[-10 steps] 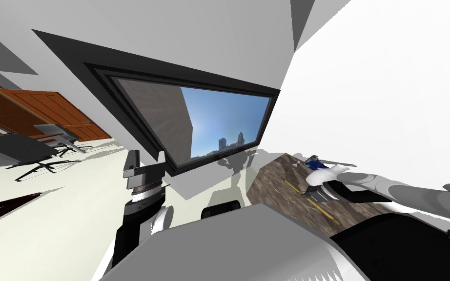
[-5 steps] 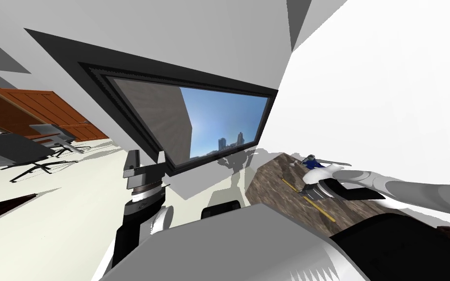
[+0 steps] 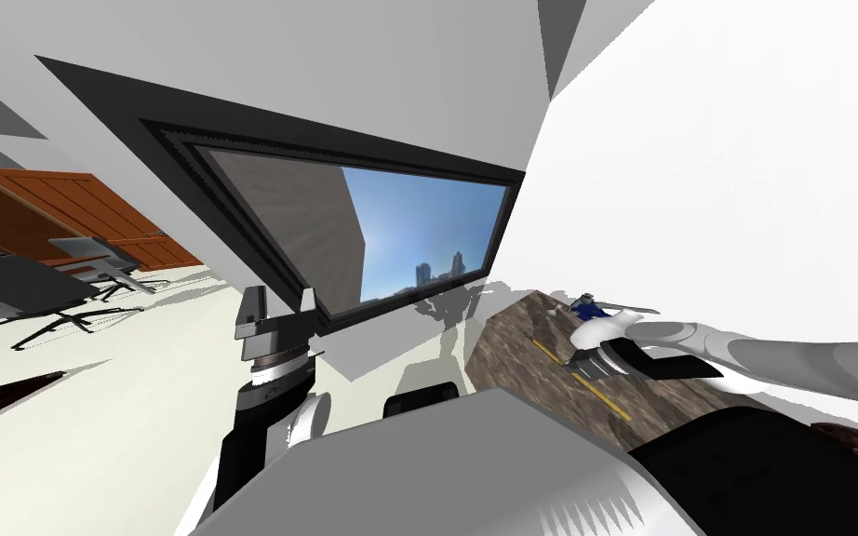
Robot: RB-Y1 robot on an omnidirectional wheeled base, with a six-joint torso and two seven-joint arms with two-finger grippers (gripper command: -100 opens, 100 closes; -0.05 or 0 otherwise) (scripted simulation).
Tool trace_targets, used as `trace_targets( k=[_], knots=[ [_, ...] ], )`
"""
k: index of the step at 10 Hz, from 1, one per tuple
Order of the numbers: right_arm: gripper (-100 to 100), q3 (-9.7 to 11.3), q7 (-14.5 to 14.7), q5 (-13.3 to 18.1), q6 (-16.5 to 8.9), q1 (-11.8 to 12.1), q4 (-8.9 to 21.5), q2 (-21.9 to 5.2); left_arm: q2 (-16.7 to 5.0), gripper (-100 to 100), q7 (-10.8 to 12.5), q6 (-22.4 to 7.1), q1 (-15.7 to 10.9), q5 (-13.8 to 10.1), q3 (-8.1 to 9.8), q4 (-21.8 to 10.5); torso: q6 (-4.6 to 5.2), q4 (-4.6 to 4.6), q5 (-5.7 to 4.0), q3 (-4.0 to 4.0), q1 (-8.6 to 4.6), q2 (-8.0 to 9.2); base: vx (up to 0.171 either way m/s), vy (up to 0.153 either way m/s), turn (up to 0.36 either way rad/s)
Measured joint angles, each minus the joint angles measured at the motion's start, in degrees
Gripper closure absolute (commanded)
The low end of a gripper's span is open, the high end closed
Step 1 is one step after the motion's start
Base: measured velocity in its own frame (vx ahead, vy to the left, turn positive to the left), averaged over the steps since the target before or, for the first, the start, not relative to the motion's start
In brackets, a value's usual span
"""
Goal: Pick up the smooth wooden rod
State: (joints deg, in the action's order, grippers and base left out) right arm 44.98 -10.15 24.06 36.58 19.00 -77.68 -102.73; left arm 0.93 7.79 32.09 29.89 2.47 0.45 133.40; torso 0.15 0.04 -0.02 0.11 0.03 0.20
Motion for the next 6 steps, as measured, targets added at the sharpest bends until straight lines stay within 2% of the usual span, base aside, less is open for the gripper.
trace_targets(
  k=[5, 6],
  knots=[
    [100, 1.08, -1.52, -2.08, -4.15, 0.73, -7.51, -4.09, 0.00, 0, 0.00, 0.00, 0.00, 0.00, 0.00, 0.00, 0.01, 0.00, 0.01, -0.01, -0.01, -0.02, -0.011, -0.033, -0.009],
    [0, 1.10, -1.58, -2.12, -4.28, 0.74, -7.70, -4.12, 0.00, 0, 0.00, 0.00, 0.00, 0.00, 0.00, 0.00, 0.01, 0.00, 0.02, -0.02, 0.05, -0.04, 0.000, 0.000, 0.000]
  ],
)
